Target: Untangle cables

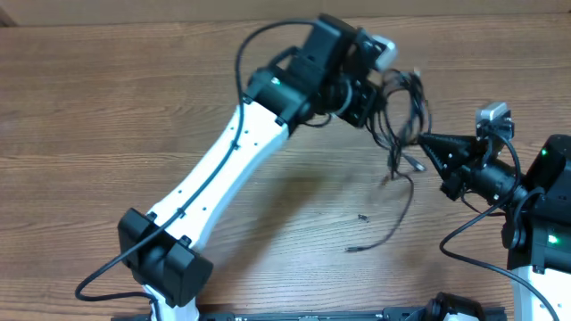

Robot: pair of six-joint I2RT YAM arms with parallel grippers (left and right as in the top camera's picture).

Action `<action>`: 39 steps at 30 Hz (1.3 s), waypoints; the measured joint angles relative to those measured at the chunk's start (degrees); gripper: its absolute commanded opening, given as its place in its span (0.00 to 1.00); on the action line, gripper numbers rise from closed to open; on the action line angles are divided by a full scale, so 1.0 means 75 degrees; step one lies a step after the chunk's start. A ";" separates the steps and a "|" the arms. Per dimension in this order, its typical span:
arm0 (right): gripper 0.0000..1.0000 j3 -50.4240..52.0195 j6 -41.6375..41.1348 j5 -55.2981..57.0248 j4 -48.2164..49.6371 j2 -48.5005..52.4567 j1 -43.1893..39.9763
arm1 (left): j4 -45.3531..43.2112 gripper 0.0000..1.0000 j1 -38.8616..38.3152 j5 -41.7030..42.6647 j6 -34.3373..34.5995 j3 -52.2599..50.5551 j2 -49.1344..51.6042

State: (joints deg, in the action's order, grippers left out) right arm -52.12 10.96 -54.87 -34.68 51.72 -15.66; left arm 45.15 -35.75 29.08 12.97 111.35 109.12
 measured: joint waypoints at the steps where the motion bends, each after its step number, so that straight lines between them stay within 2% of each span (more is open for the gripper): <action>1: 0.04 0.0000 0.0070 -0.0119 -0.0038 0.0000 0.0000 | -0.0017 0.04 0.0117 -0.0029 0.0172 0.0000 0.0000; 7: 0.04 0.0000 0.0254 -0.0673 -0.0064 0.0000 0.0009 | 0.0096 0.04 0.0679 -0.0082 0.1017 0.0000 0.0000; 17: 0.04 0.0000 0.0300 -0.0886 -0.0259 -0.0003 0.0009 | 0.0959 0.04 0.1215 -0.0600 0.1402 0.0000 0.0000; 24: 0.04 0.0000 0.0321 -0.0472 -0.0624 -0.0003 0.0006 | 0.1026 0.04 0.1772 -0.0848 0.1816 0.0000 0.0000; 26: 0.08 0.0000 0.0315 -0.0420 -0.0513 -0.0003 0.0006 | 0.0997 0.04 0.1818 -0.0530 0.1518 0.0000 0.0000; 27: 0.21 0.0000 0.0315 -0.0396 -0.0455 -0.0003 0.0006 | 0.0991 0.04 0.1810 -0.0323 0.1314 0.0000 0.0000; 29: 0.37 0.0000 0.0361 -0.0358 -0.0376 -0.0003 0.0006 | 0.1005 0.04 0.1716 0.0184 0.0790 0.0000 0.0000; 34: 0.42 0.0000 0.0991 -0.0251 -0.0326 -0.0003 0.0006 | 0.1393 0.04 0.1174 0.1539 -0.0787 0.0000 0.0000; 39: 0.49 0.0000 0.1399 0.0323 -0.0268 -0.0003 0.0009 | 0.1623 0.04 0.0662 0.2331 -0.1784 0.0000 0.0000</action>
State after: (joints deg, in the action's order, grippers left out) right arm -52.12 21.45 -52.45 -36.69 51.70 -15.59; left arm 57.32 -30.79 46.57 -0.40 111.35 109.12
